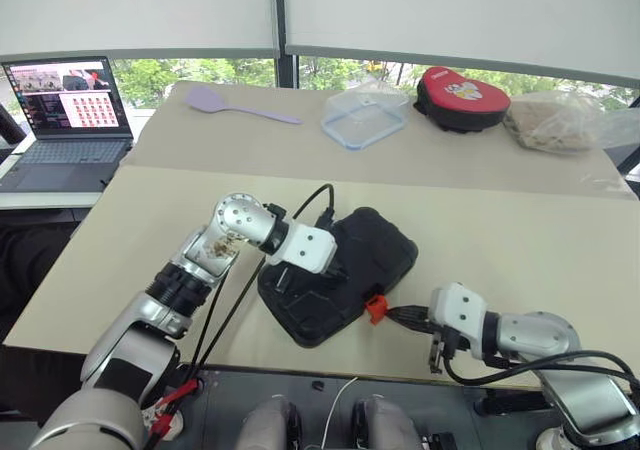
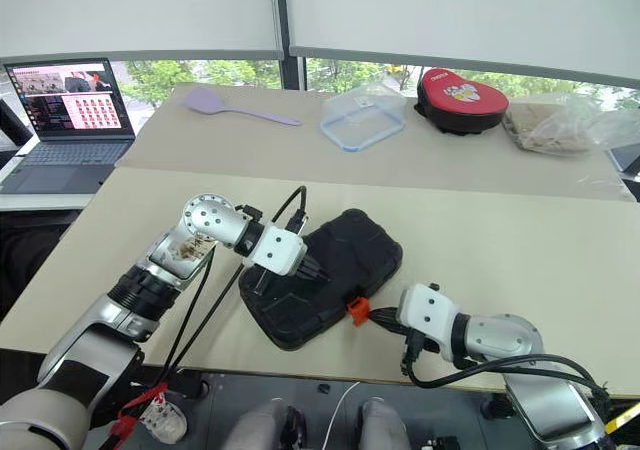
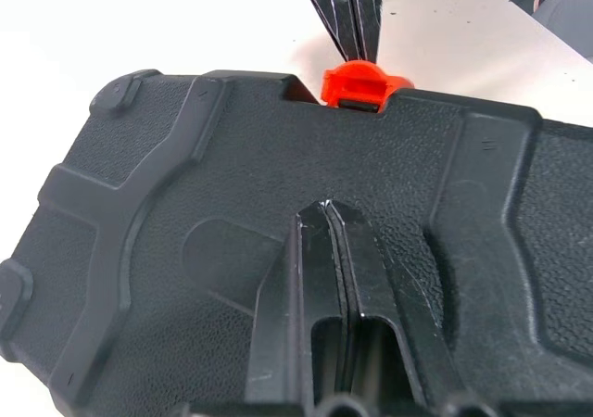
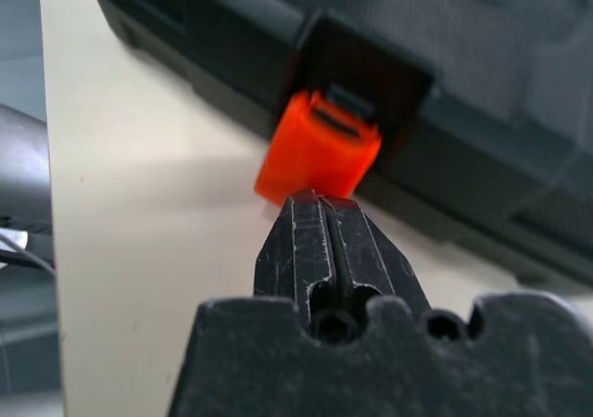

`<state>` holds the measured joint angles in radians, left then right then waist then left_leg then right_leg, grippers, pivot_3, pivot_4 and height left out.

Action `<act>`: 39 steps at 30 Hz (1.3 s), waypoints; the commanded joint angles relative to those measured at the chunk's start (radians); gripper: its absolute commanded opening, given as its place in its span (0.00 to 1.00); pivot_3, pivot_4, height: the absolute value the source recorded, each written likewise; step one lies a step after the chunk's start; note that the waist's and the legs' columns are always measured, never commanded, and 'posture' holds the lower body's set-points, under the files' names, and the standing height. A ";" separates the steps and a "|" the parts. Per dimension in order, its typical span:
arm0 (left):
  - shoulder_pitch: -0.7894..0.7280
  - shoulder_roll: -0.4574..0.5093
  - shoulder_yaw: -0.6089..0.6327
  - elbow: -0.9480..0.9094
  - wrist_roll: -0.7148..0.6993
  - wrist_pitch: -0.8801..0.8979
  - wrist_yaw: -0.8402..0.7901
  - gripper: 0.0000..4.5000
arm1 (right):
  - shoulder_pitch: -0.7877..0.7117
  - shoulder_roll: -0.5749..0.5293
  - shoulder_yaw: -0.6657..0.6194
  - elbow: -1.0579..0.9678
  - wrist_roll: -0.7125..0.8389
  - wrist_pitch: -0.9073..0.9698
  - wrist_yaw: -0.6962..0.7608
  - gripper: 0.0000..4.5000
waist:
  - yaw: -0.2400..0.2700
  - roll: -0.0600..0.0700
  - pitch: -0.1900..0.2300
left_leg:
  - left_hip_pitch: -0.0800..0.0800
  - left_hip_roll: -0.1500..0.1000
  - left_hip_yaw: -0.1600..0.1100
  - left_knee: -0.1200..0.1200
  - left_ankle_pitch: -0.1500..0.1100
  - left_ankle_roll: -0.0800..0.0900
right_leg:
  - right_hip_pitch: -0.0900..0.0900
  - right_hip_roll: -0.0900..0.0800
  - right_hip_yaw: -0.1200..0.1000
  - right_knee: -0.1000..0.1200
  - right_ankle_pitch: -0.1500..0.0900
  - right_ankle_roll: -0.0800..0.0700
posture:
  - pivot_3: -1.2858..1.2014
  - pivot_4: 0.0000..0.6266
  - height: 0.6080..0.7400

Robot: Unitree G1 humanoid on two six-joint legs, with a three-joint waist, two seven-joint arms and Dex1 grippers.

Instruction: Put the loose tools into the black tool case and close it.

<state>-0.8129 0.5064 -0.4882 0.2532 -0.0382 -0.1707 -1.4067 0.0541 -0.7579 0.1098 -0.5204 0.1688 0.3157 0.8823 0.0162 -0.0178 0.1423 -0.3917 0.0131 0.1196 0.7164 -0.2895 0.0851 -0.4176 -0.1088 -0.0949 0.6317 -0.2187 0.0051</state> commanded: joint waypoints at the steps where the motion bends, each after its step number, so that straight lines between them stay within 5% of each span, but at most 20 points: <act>1: 0.018 0.006 -0.044 0.058 0.073 0.021 -0.014 0.01 | -0.024 0.012 0.021 0.009 -0.017 0.003 -0.014 0.00 | 0.000 0.000 0.000 | 0.000 0.000 0.000 0.000 0.000 0.000 | 0.000 0.000 0.000 0.000 0.000 0.000 | 0.52 0.24 0.93; 15: 0.018 0.001 -0.028 0.033 0.061 0.035 -0.002 0.01 | -0.070 0.102 0.076 0.097 -0.058 0.004 -0.064 0.00 | -0.002 0.000 0.000 | -0.001 0.000 0.000 0.000 0.000 0.000 | -0.001 0.000 0.000 0.000 0.000 0.000 | 0.52 0.24 0.93; 31: 0.013 -0.056 -0.063 0.085 0.120 -0.044 0.015 0.01 | -0.128 0.265 -0.101 -0.062 0.245 0.369 -0.167 0.00 | -0.011 0.000 0.000 | -0.002 0.001 0.000 -0.001 0.001 -0.001 | -0.004 0.001 0.001 0.001 0.001 -0.002 | 0.52 0.24 0.93; 39: 0.005 -0.064 -0.053 0.112 0.125 -0.063 0.019 0.01 | -0.024 0.139 -0.063 -0.066 0.199 0.330 -0.109 0.00 | -0.004 0.000 -0.001 | -0.003 0.001 -0.001 -0.001 -0.002 0.003 | -0.003 0.000 0.000 0.000 0.001 -0.002 | 0.52 0.24 0.93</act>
<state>-0.8376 0.4334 -0.4832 0.3185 0.0232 -0.2420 -1.3664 0.0257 -0.6147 0.0601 -0.5494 0.3639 0.6870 0.7629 0.0120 -0.0174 0.1414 -0.3945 0.0136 0.1190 0.7152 -0.2914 0.0883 -0.4206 -0.1087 -0.0953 0.6314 -0.2177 0.0036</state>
